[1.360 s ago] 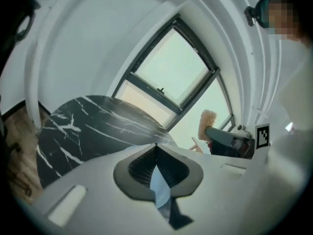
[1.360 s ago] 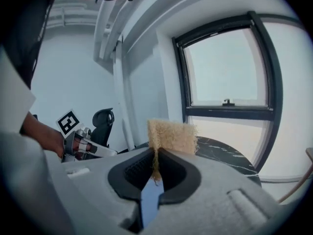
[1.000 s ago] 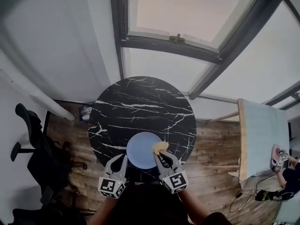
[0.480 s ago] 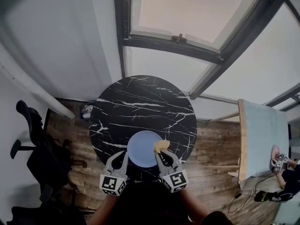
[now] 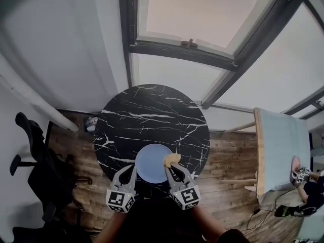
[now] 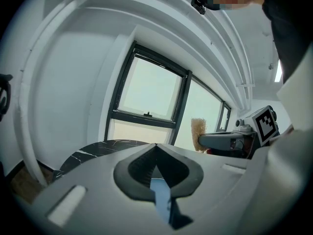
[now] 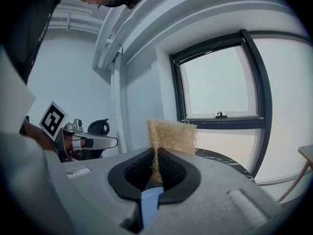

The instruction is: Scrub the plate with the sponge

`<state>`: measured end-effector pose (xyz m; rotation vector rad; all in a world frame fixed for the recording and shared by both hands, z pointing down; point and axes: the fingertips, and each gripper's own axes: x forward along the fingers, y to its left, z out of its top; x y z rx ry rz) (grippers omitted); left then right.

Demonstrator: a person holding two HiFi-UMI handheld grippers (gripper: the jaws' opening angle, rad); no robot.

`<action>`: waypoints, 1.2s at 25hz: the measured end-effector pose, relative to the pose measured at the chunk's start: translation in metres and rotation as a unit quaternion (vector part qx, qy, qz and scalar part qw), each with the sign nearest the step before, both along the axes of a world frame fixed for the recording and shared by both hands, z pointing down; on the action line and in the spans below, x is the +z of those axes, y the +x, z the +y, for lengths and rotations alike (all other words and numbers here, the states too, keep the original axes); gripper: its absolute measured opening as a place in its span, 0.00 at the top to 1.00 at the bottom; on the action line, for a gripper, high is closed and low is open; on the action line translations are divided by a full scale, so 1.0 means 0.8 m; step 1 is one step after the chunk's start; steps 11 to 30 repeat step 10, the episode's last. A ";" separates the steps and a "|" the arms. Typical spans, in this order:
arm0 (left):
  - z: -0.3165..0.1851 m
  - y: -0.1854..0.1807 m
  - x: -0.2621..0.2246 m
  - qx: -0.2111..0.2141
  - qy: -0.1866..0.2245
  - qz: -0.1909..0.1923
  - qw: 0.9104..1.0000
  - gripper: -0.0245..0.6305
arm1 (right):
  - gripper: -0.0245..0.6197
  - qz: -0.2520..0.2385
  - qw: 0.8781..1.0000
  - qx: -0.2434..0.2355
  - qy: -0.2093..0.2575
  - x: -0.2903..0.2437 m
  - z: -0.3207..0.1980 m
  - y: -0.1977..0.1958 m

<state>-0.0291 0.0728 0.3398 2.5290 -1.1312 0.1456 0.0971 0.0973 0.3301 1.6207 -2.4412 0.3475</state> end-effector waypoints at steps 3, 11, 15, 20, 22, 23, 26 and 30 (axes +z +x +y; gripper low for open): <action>0.001 0.001 0.000 0.000 0.003 -0.002 1.000 0.97 | 0.93 -0.001 1.000 0.002 0.000 0.003 0.001 0.000; 0.007 0.002 0.003 0.002 0.009 -0.005 1.000 0.97 | 0.93 -0.005 1.000 0.000 0.005 0.005 0.007 -0.003; 0.007 0.002 0.003 0.002 0.009 -0.005 1.000 0.97 | 0.93 -0.005 1.000 0.000 0.005 0.005 0.007 -0.003; 0.007 0.002 0.003 0.002 0.009 -0.005 1.000 0.97 | 0.93 -0.005 1.000 0.000 0.005 0.005 0.007 -0.003; 0.007 0.002 0.003 0.002 0.009 -0.005 1.000 0.97 | 0.93 -0.005 1.000 0.000 0.005 0.005 0.007 -0.003; 0.007 0.002 0.003 0.002 0.009 -0.005 1.000 0.97 | 0.93 -0.005 1.000 0.000 0.005 0.005 0.007 -0.003; 0.007 0.002 0.003 0.002 0.009 -0.005 1.000 0.97 | 0.93 -0.005 1.000 0.000 0.005 0.005 0.007 -0.003; 0.007 0.002 0.003 0.002 0.009 -0.005 1.000 0.97 | 0.93 -0.005 1.000 0.000 0.005 0.005 0.007 -0.003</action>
